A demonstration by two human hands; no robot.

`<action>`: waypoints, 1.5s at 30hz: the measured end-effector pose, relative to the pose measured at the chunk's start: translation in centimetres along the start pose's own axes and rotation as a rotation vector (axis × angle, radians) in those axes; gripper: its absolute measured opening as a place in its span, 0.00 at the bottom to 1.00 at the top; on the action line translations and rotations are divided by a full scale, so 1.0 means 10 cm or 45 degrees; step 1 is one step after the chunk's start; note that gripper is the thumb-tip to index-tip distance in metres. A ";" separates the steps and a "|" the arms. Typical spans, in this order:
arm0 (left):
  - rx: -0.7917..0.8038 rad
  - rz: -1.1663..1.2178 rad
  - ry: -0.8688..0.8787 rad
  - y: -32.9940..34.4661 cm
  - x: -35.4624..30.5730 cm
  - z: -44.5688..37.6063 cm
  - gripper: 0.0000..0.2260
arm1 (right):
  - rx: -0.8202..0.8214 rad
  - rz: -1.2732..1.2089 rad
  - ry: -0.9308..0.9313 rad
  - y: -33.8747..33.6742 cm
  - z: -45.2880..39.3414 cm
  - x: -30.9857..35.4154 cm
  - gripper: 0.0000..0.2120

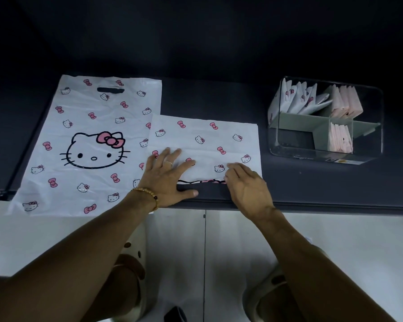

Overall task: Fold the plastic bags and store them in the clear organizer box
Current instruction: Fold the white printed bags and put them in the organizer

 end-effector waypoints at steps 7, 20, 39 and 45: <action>-0.079 -0.061 0.036 -0.14 -0.04 -0.06 0.23 | 0.262 -0.058 0.102 0.09 -0.05 -0.17 0.24; 0.222 0.824 -0.197 -0.56 0.50 0.03 0.16 | 0.360 -0.880 0.836 -0.13 0.29 -0.86 0.10; -0.087 0.589 -0.840 -0.21 0.70 -0.22 0.24 | 0.166 -0.507 1.271 0.11 0.23 -1.04 0.21; -0.434 0.104 -0.521 -0.47 0.41 -0.18 0.18 | 0.142 -0.507 1.311 0.11 0.25 -1.05 0.23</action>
Point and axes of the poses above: each hand's wrist, its own z-axis away from the middle knuckle, its own y-axis out of the palm, x = y × z, the point moved 7 cm from there along -z, towards the middle knuckle, and after that the axes turned 5 degrees about -y, right-handed, at the moved point
